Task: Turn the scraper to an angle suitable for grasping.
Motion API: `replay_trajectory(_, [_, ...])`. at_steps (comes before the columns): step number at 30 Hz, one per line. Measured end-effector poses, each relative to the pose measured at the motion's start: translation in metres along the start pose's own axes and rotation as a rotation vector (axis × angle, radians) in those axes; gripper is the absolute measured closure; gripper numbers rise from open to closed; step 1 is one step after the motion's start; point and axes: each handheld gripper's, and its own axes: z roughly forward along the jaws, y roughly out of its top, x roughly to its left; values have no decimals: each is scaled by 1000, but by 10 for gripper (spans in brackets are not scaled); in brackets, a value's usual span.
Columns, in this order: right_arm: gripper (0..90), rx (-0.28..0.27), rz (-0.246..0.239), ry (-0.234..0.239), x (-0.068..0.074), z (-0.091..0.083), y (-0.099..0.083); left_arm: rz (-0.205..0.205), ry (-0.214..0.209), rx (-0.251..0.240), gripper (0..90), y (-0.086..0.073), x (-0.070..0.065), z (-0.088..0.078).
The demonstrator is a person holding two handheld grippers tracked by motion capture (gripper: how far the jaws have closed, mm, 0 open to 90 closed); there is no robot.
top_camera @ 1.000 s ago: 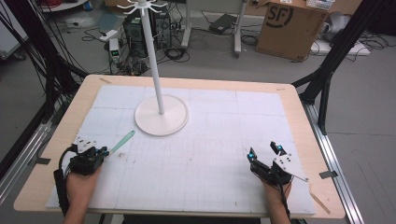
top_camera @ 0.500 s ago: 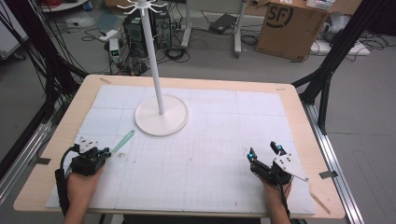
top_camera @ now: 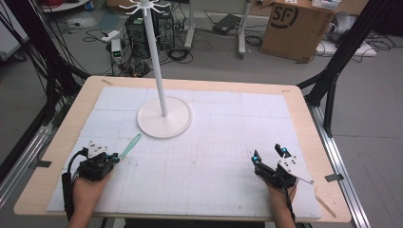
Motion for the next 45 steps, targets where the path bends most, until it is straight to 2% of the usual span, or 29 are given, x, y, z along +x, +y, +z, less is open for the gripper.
replay_trajectory(4, [196, 0, -1, 0, 0, 0, 0, 18, -11, -3, 900, 1, -7, 1])
replay_trajectory(14, [196, 1, 2, 1, 0, 0, 0, 32, -33, -10, 900, 1, -19, 0])
replay_trajectory(22, [196, 0, 2, 0, 0, 0, 0, 73, -49, -19, 900, 1, -30, 0])
replay_trajectory(27, [196, 1, 3, 0, 0, 0, 0, 75, -57, -20, 900, 1, -32, 0])
replay_trajectory(36, [196, 1, 4, -1, 0, 0, 0, 76, -42, -37, 897, 1, -30, 1])
replay_trajectory(37, [196, 1, 4, 0, 0, 0, 0, 72, -40, -47, 873, 1, -30, 0])
replay_trajectory(39, [196, 1, 3, 0, 0, 0, 0, 67, -43, -71, 758, 1, -28, -2])
replay_trajectory(40, [196, 0, 3, 1, 0, 0, 0, 69, -75, -101, 693, 1, -27, -3])
replay_trajectory(41, [196, 1, 1, 1, 0, 0, 0, 69, -75, -101, 634, 1, -27, -3])
replay_trajectory(42, [196, 1, 1, 1, 0, 0, 0, 62, -85, -141, 580, 1, -27, -5])
replay_trajectory(45, [196, 0, -1, 2, 0, 0, 0, 59, -76, -178, 506, 1, -27, -7])
